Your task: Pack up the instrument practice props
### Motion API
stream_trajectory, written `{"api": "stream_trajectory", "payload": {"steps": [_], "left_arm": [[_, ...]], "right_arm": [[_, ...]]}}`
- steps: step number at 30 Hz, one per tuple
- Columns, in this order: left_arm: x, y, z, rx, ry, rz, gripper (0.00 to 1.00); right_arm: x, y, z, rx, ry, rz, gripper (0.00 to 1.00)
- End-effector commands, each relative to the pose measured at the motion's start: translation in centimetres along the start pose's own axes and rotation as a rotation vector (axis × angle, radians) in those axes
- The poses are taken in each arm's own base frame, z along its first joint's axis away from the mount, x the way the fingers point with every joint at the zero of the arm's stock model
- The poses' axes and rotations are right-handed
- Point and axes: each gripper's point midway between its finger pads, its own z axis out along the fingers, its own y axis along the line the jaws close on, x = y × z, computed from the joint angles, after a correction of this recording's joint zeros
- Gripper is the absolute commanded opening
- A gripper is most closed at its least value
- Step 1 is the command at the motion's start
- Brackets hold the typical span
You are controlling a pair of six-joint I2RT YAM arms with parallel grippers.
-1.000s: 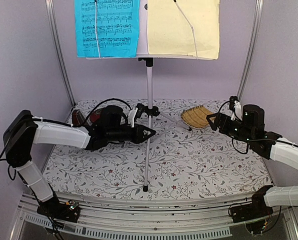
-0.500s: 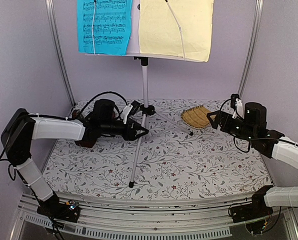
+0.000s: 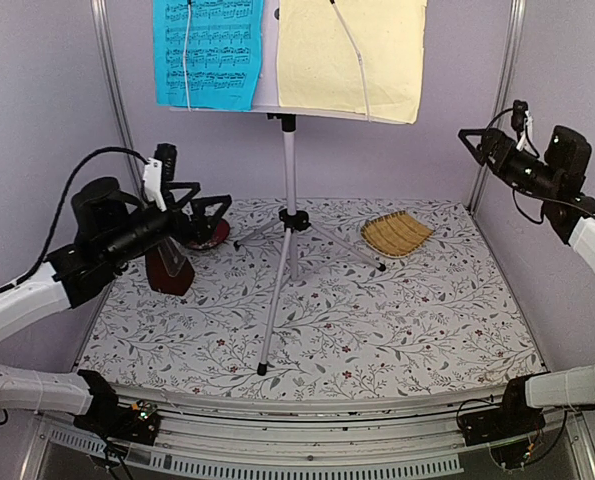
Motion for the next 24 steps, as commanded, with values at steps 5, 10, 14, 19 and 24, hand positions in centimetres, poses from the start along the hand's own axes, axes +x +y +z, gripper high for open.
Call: {"api": "stream_trajectory", "payload": {"steps": [5,10,14,19,24], "left_arm": [[-3.4,-0.3,-4.7,-0.013,0.011,-0.134,0.98],[-5.3,-2.2,-5.1,0.077,0.034,-0.141,0.98],[-6.5,-3.4,-5.1,0.14,0.031,-0.145,0.98],[-6.7,-3.8,-4.4,0.167,0.048,-0.148,0.98],[-6.5,-4.0,-3.8,0.181,0.064,-0.142,0.98]], "right_arm": [[-7.3,15.8,-6.2,-0.62,-0.074,-0.165,0.85],[-7.2,20.8,-7.3,-0.824,0.009,-0.159,0.76],[-7.2,22.6,-6.5,-0.881,0.056,-0.145,0.64],[-6.3,24.4,-4.9,-0.921,0.115,-0.126,0.53],[-6.0,24.8,-3.9,-0.899,0.111,-0.14,0.51]]}}
